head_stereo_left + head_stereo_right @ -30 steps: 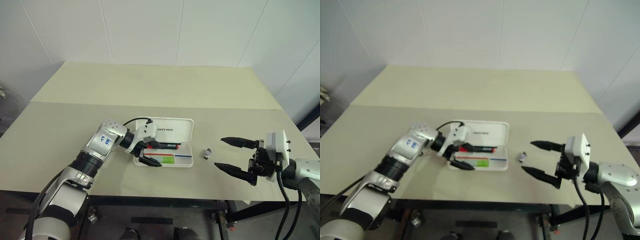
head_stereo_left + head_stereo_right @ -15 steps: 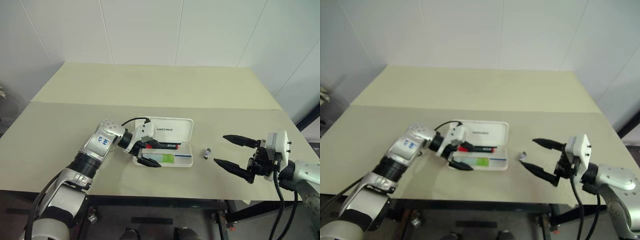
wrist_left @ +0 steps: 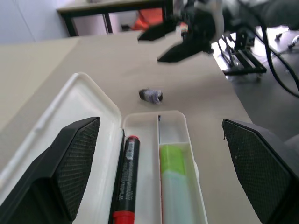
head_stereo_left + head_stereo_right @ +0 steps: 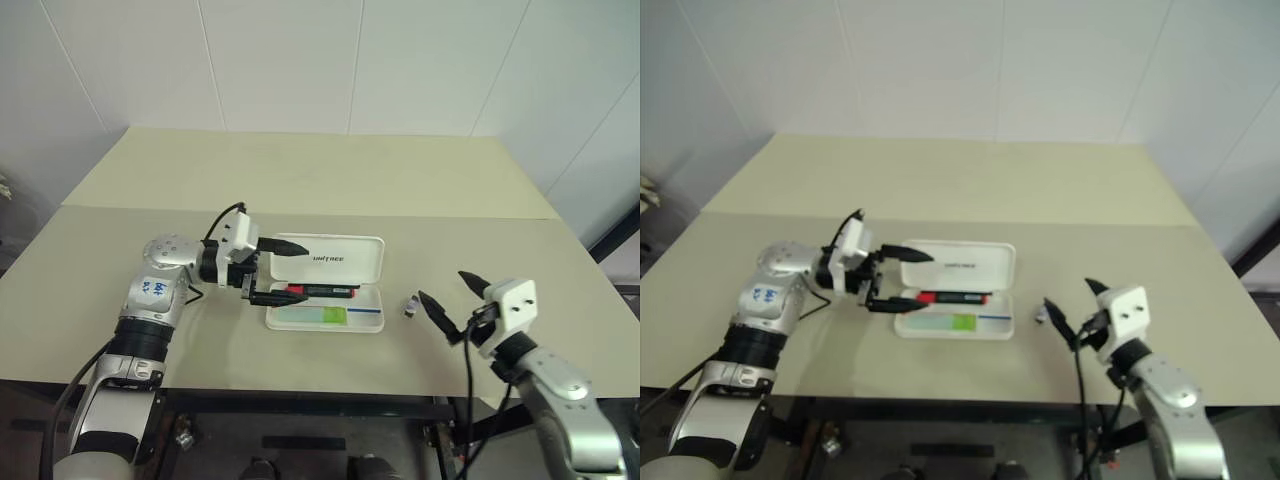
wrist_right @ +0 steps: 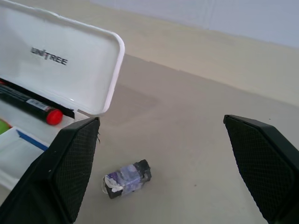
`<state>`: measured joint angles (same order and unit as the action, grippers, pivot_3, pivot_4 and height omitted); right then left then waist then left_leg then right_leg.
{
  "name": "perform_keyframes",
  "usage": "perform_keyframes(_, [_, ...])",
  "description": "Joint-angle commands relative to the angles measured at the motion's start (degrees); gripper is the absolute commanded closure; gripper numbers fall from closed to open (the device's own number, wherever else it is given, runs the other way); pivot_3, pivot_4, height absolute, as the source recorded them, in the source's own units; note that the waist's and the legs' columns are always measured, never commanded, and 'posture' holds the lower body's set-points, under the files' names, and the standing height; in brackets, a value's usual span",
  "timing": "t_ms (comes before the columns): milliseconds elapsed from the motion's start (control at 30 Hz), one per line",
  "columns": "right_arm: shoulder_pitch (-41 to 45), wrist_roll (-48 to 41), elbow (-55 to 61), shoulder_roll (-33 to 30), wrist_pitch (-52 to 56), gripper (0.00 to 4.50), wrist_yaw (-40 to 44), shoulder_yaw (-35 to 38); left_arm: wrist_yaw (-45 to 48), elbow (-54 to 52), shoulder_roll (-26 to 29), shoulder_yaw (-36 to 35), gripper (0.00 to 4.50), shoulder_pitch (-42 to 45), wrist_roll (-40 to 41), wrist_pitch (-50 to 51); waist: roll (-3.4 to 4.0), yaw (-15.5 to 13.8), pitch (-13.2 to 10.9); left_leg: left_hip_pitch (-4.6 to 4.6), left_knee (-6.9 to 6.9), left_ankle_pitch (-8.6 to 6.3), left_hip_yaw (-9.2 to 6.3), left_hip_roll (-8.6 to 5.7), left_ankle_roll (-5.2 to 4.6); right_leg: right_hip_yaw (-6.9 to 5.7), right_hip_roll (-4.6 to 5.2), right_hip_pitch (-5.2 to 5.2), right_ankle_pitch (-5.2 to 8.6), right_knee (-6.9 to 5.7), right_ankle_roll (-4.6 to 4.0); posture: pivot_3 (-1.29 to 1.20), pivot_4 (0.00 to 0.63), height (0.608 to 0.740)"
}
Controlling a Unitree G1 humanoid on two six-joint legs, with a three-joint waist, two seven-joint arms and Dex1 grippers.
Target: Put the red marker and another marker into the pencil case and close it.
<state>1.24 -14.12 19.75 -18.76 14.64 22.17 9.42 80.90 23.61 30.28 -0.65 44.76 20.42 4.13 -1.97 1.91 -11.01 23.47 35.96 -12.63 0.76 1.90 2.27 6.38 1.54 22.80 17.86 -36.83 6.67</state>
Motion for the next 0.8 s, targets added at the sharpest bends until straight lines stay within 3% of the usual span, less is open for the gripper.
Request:
perform_keyframes(33, [1.9, 3.3, -0.3, 3.7, 0.5, 0.0, -7.5, -0.6, 3.1, 2.0, 1.7, -2.7, 0.01, -0.4, 2.5, -2.6, 0.0, 0.0, 0.0, 0.0, -0.01, 0.0, -0.01, 0.0, 0.0, -0.01, 0.0, 0.0, 0.02, -0.01, -0.04, 0.0, 0.15, 0.74])
perform_keyframes(200, [3.9, 6.1, -2.2, 9.4, 0.8, 0.0, -14.2, -2.1, 10.0, 5.3, 1.7, -8.9, 0.01, -0.3, 11.0, -1.5, 0.0, 0.1, 0.0, -0.02, -0.02, 0.0, -0.02, 0.02, 0.0, -0.04, 0.0, 0.01, 0.07, -0.07, -0.13, 0.0, 0.15, 0.74])
perform_keyframes(367, [2.2, 9.3, -2.0, 13.8, 1.3, 0.0, -17.7, -7.2, 11.6, 7.0, 6.0, -7.8, 0.01, -2.2, 14.0, 0.9, 0.0, 0.9, 0.0, -0.09, -0.2, 0.0, -0.07, 0.05, 0.01, -0.09, -0.01, 0.01, 0.07, -0.1, -0.09, 0.0, 0.15, 0.74])
perform_keyframes(800, [2.5, 11.5, -4.8, 13.6, 7.6, 0.0, -19.0, -7.6, 11.6, 6.7, 7.2, -6.2, 0.01, -3.2, 17.1, 0.1, -0.01, 1.3, 0.0, -0.13, -0.36, 0.0, -0.12, 0.04, 0.01, -0.14, 0.01, 0.01, 0.11, -0.07, -0.1, 0.0, 0.15, 0.74])
